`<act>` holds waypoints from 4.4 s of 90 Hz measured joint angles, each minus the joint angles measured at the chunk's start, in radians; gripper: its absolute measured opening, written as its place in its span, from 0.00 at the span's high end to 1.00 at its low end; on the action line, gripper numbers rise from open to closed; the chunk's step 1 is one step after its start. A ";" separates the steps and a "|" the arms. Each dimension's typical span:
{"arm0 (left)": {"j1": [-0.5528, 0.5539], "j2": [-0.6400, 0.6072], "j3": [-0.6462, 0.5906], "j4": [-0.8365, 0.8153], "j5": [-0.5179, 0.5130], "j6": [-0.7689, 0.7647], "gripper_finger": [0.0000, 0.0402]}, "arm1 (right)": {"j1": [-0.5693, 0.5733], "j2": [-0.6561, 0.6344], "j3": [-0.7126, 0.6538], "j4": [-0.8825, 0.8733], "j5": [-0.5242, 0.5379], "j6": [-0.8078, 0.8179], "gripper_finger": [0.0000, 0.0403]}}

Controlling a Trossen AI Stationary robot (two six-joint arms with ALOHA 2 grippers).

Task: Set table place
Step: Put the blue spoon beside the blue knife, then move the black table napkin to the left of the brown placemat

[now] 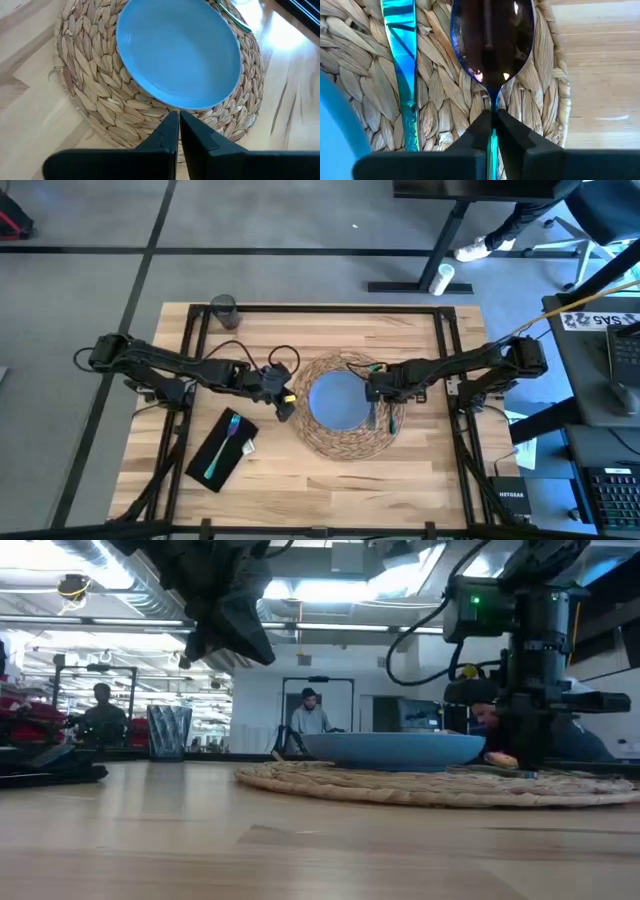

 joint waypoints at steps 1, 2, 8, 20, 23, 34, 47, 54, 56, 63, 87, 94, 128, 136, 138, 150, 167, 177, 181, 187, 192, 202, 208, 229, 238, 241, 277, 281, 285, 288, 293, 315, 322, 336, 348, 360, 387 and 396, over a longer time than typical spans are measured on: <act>0.000 0.000 0.000 0.000 0.000 0.000 1.00 | 0.000 0.000 0.000 0.000 0.000 0.000 0.94; 0.000 0.000 0.000 0.000 0.000 0.000 1.00 | 0.000 0.000 0.000 0.000 -0.001 0.000 0.93; 0.000 0.000 0.000 0.000 0.000 0.001 1.00 | 0.000 0.000 0.000 0.000 -0.004 0.000 0.90; 0.000 0.000 0.000 0.000 -0.002 0.002 1.00 | 0.002 0.000 0.000 0.000 -0.006 0.001 0.84; 0.000 0.000 0.000 0.000 -0.005 0.002 1.00 | 0.002 0.000 0.000 0.000 -0.006 0.000 0.83; 0.000 0.000 0.000 0.000 -0.011 0.000 1.00 | 0.002 -0.006 0.000 0.001 -0.008 0.000 0.79; 0.000 0.000 0.000 -0.001 -0.017 -0.001 1.00 | 0.002 -0.045 0.000 0.004 -0.006 -0.010 0.77; 0.001 0.000 0.000 0.001 -0.019 0.000 1.00 | 0.002 -0.073 0.000 0.001 0.003 -0.019 0.77; 0.002 0.000 0.000 0.001 -0.019 0.001 1.00 | 0.002 -0.082 0.000 -0.001 0.006 -0.019 0.77; 0.010 0.000 0.000 0.001 -0.020 0.005 1.00 | 0.002 -0.116 0.000 -0.013 0.015 -0.020 0.77; 0.037 0.000 0.000 0.000 -0.039 0.026 1.00 | 0.004 -0.233 0.000 0.081 0.037 -0.171 0.77; 0.047 0.000 0.000 -0.007 -0.047 0.046 1.00 | 0.023 -0.255 0.000 0.184 0.046 -0.259 0.77; -0.071 -0.089 0.000 -0.332 -0.027 -0.106 1.00 | 0.159 -0.277 0.001 0.393 0.049 -0.419 0.91; -0.141 -0.117 0.000 -0.402 -0.022 -0.166 1.00 | 0.179 -0.277 0.001 0.392 0.046 -0.447 0.93; -0.161 -0.119 0.000 -0.420 -0.014 -0.175 1.00 | 0.182 -0.277 0.001 0.393 0.046 -0.452 0.93; -0.291 -0.120 0.000 -0.494 0.013 -0.238 1.00 | 0.183 -0.277 0.019 0.379 0.035 -0.504 0.98; -0.429 -0.091 0.000 -0.531 -0.021 -0.310 1.00 | 0.179 -0.277 0.099 0.342 0.059 -0.630 1.00; -0.454 -0.047 -0.001 -0.569 -0.034 -0.323 1.00 | 0.179 -0.277 0.148 0.290 0.086 -0.679 1.00; -0.457 -0.028 -0.001 -0.566 -0.034 -0.319 1.00 | 0.179 -0.276 0.166 0.269 0.101 -0.692 1.00; -0.459 0.004 -0.001 -0.563 -0.034 -0.308 1.00 | 0.180 -0.276 0.195 0.234 0.127 -0.715 1.00; -0.457 0.035 -0.001 -0.571 -0.034 -0.304 1.00 | 0.180 -0.276 0.220 0.211 0.147 -0.736 1.00; -0.452 0.089 -0.001 -0.602 -0.033 -0.308 1.00 | 0.180 -0.276 0.258 0.167 0.179 -0.775 1.00; -0.452 0.119 -0.001 -0.602 -0.033 -0.294 1.00 | 0.180 -0.276 0.270 0.155 0.188 -0.786 1.00; -0.448 0.217 -0.001 -0.595 -0.030 -0.290 1.00 | 0.180 -0.276 0.275 0.152 0.188 -0.787 1.00; -0.439 0.256 -0.011 -0.528 -0.018 -0.271 1.00 | 0.180 -0.276 0.275 0.153 0.188 -0.787 1.00; -0.434 0.265 -0.015 -0.509 -0.015 -0.269 1.00 | 0.180 -0.276 0.275 0.153 0.188 -0.787 1.00; -0.278 0.292 -0.042 -0.407 -0.051 -0.162 1.00 | 0.180 -0.276 0.275 0.151 0.179 -0.784 1.00; -0.249 0.293 -0.043 -0.403 -0.068 -0.139 1.00 | 0.180 -0.276 0.275 0.152 0.178 -0.783 1.00; -0.218 0.294 -0.044 -0.396 -0.085 -0.119 1.00 | 0.180 -0.276 0.275 0.151 0.177 -0.782 1.00; -0.194 0.294 -0.044 -0.390 -0.096 -0.100 1.00 | 0.180 -0.276 0.275 0.152 0.177 -0.780 1.00; -0.153 0.295 -0.045 -0.384 -0.108 -0.064 1.00 | 0.180 -0.276 0.275 0.151 0.177 -0.776 1.00; 0.015 0.297 -0.047 -0.309 -0.142 0.086 1.00 | 0.180 -0.276 0.275 0.152 0.177 -0.757 1.00; 0.061 0.297 -0.047 -0.264 -0.146 0.129 1.00 | 0.180 -0.276 0.275 0.152 0.177 -0.756 1.00; 0.144 0.295 -0.043 -0.159 -0.145 0.182 1.00 | 0.180 -0.276 0.275 0.152 0.177 -0.755 1.00; 0.169 0.241 -0.019 -0.178 -0.132 0.180 1.00 | 0.180 -0.276 0.275 0.152 0.178 -0.755 1.00; 0.159 0.128 0.021 -0.303 -0.134 0.095 1.00 | 0.180 -0.276 0.275 0.153 0.182 -0.755 1.00; -0.056 -0.014 0.003 -0.812 -0.086 -0.347 1.00 | 0.179 -0.276 0.275 0.156 0.187 -0.756 1.00; -0.128 -0.017 -0.040 -0.856 -0.059 -0.491 1.00 | 0.179 -0.276 0.275 0.156 0.187 -0.758 1.00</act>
